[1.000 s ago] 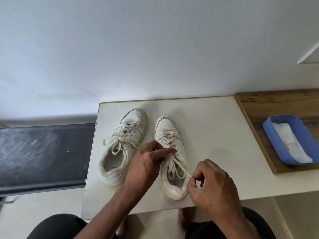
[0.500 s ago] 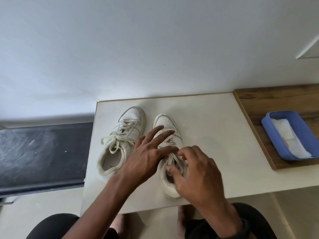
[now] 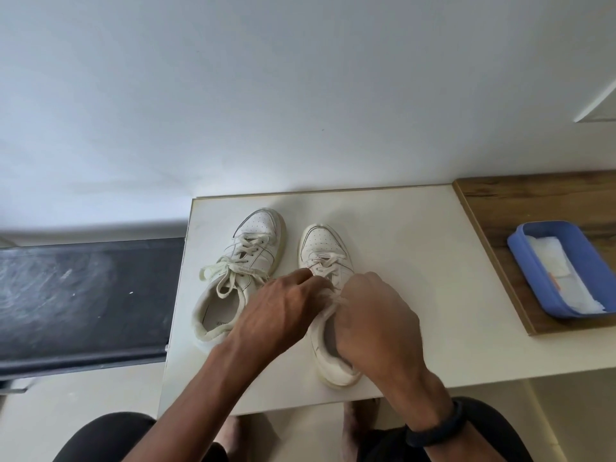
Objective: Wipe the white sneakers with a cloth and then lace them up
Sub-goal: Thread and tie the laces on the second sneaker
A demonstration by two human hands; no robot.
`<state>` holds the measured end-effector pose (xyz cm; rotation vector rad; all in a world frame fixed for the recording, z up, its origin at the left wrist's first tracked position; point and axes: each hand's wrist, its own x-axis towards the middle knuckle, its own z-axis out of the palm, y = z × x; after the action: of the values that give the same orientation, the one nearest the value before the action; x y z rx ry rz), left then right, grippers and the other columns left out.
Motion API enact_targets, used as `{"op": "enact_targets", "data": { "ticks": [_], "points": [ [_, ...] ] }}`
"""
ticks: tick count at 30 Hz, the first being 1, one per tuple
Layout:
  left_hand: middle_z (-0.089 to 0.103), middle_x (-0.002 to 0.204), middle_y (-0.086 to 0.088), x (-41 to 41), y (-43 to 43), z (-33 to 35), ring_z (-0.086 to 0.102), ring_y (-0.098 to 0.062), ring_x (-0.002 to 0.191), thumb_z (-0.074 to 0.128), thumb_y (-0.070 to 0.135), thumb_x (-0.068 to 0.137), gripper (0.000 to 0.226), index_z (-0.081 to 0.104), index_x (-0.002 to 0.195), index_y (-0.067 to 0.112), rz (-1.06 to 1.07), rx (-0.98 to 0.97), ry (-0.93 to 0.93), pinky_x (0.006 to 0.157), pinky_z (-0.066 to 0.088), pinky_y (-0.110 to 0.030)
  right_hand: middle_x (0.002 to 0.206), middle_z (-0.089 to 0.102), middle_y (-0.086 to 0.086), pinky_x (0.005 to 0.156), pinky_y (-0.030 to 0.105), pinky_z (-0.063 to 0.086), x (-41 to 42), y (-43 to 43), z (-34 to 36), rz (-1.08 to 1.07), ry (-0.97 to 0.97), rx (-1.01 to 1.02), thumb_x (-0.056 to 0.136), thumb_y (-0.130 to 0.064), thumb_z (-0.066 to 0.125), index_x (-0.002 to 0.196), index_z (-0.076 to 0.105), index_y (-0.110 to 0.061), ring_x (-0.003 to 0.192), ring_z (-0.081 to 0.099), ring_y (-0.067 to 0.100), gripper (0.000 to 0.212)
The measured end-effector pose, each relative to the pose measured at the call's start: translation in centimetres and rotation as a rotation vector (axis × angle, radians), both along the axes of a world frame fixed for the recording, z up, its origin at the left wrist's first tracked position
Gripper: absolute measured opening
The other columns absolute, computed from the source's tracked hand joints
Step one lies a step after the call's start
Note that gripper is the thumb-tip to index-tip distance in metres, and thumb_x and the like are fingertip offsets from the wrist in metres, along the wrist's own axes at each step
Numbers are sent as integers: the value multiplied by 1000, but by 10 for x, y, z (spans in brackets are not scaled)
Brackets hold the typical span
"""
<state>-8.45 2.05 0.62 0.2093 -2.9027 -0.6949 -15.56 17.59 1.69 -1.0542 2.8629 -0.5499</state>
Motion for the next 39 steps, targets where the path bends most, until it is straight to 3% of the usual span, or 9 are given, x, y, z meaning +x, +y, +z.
{"op": "enact_targets", "data": {
  "ticks": [5,10,14,19,23,26,31,34,39],
  "points": [
    [61,94,5,5,-7,2,64,-21,78,61,32,99,18,71,106,20,63,48,-73,65,53,-41,85,71,-12,65,33,56,-24,7,-4,1,-130,-196,81,-11,69,92,66,-27,76,69,15,19],
    [65,97,4,11,-14,1,66,-22,84,66,31,96,14,73,105,22,169,-1,-144,67,51,-33,98,76,-14,86,27,57,-54,23,-24,-7,-479,-395,88,-3,73,103,81,-27,93,70,-1,29],
    [69,114,1,15,-11,0,70,-27,94,77,9,86,42,66,125,18,193,-67,-48,67,50,-30,111,70,-14,88,19,53,-57,29,-27,33,-402,-321,93,5,60,127,68,-33,101,65,2,51],
    [54,149,10,6,-14,3,52,-14,135,67,21,96,43,60,138,28,-126,32,111,106,48,-33,125,63,-14,79,7,46,-52,35,-16,9,-273,-352,85,15,50,137,61,-27,108,61,3,68],
    [70,126,7,7,-9,-15,66,-19,113,52,34,100,34,70,126,23,-121,13,114,90,57,-38,127,65,-12,93,19,51,-39,36,-8,115,-226,-416,90,-12,53,132,66,-22,116,60,3,45],
    [74,107,3,9,-8,-19,69,-21,92,64,25,97,22,76,114,18,-28,-23,158,73,59,-37,125,65,-15,90,28,55,-24,34,-8,160,-129,-284,90,-41,64,127,69,-28,113,61,7,39],
    [71,95,4,10,-1,-19,69,-18,81,76,19,89,13,80,101,18,76,-19,155,64,55,-27,112,72,-15,69,29,60,-16,20,-24,107,-9,-173,84,-23,79,114,76,-30,91,69,13,31],
    [70,96,6,10,0,-21,70,-15,78,78,19,88,13,80,101,21,118,28,138,63,48,-20,111,73,-15,82,30,60,-24,22,-28,82,-166,-298,87,-19,77,113,77,-27,97,69,6,26],
    [69,103,4,14,3,-20,68,-20,88,73,20,93,15,77,107,22,98,-32,115,67,58,-34,122,69,-17,93,29,56,-27,27,-30,70,-256,-265,95,-22,68,122,73,-29,110,65,3,28]
  ]
}}
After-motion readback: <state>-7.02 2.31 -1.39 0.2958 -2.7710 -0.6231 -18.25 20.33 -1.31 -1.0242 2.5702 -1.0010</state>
